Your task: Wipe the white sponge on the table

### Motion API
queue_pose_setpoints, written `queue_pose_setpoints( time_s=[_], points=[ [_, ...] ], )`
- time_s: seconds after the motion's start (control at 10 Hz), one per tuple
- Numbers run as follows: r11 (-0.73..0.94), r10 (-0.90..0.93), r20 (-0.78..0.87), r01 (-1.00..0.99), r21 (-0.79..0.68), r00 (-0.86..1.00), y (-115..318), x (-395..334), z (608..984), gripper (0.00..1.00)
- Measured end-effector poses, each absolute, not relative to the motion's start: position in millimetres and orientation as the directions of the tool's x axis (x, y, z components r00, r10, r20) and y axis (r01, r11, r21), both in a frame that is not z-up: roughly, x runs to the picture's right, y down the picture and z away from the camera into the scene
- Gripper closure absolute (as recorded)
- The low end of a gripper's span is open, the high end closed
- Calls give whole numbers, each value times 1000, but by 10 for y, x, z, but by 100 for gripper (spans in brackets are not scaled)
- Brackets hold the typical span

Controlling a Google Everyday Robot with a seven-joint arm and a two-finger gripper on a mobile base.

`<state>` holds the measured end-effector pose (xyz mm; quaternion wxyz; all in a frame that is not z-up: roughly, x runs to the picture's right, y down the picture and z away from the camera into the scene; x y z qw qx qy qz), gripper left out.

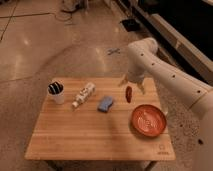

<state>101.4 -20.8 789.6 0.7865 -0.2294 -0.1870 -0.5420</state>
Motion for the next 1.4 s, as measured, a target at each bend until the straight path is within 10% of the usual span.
queue_pose_setpoints(
  time_s=[1.4],
  points=[
    [236,-709,645,958,-163,284,131,60,9168,20]
  ],
)
